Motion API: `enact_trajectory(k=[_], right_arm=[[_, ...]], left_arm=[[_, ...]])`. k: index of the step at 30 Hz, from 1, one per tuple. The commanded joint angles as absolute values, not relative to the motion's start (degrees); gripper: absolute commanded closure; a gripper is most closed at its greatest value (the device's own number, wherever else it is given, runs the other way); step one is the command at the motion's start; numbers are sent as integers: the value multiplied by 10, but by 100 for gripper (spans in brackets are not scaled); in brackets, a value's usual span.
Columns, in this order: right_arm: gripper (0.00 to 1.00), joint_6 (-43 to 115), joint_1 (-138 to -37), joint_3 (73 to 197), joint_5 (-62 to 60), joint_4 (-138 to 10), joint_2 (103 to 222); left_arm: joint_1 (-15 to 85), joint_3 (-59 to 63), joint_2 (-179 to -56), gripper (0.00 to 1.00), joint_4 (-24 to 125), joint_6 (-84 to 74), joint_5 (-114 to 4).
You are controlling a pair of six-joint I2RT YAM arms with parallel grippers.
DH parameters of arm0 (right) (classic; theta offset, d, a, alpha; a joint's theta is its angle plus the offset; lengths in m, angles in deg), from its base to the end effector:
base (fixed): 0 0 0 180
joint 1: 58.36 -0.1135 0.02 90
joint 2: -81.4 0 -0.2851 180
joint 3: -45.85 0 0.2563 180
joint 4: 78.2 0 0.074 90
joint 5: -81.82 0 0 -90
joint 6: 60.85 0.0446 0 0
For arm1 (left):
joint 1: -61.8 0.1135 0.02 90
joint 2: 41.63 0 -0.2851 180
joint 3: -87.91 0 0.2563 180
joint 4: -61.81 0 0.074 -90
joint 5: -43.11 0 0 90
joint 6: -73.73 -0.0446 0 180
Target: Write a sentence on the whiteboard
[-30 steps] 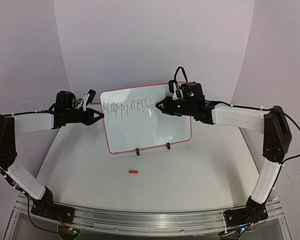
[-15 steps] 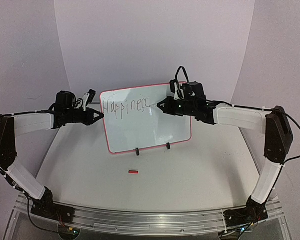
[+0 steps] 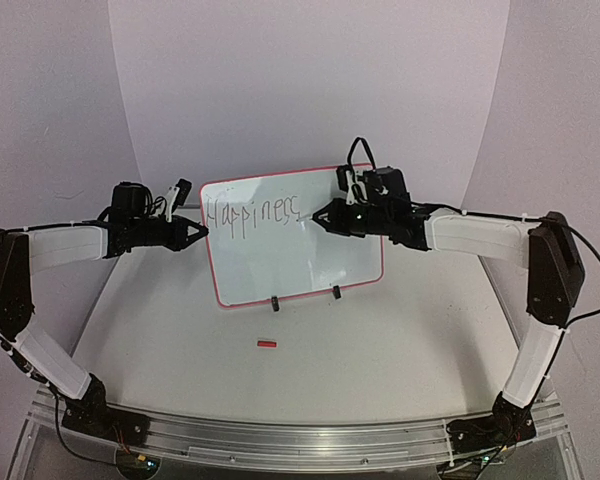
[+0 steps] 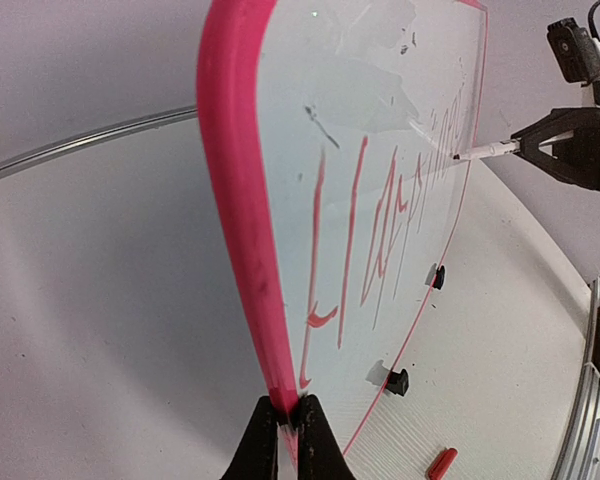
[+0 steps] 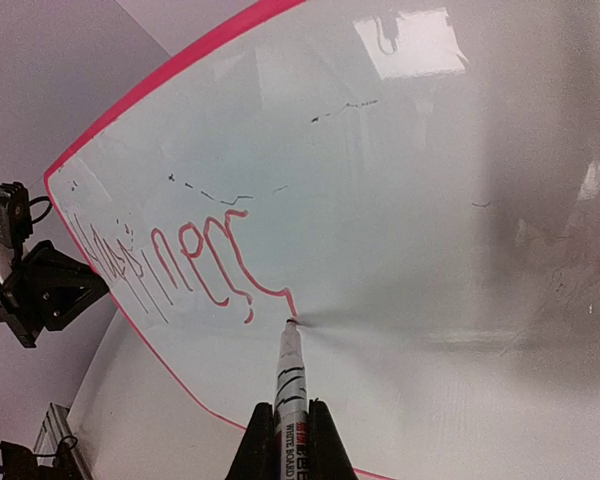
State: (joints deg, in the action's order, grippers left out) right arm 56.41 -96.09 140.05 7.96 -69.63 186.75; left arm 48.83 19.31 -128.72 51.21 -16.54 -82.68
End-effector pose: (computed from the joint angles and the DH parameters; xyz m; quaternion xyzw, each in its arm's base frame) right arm 0.3538 0.2894 0.2994 -0.1543 0.7989 0.4030 0.4190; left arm 0.3302 -0.1028 0.2634 0.2493 0.7969 -0.3166 0.4501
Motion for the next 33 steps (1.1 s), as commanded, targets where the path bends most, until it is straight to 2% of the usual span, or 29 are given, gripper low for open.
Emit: enact_trajectory(k=[1,13,33], right_arm=[[100,569,-966,1420,98,-720,1865],[100,557,-937,1361,69,-710,1762],[100,561,-911,1404,97,-711,1820]], left_arm=[[487,176,-1290,100,505,-200,-805],[486,176,-1289,100,502,-205,-799],[486,174,-1291,100,499,-205,-798]])
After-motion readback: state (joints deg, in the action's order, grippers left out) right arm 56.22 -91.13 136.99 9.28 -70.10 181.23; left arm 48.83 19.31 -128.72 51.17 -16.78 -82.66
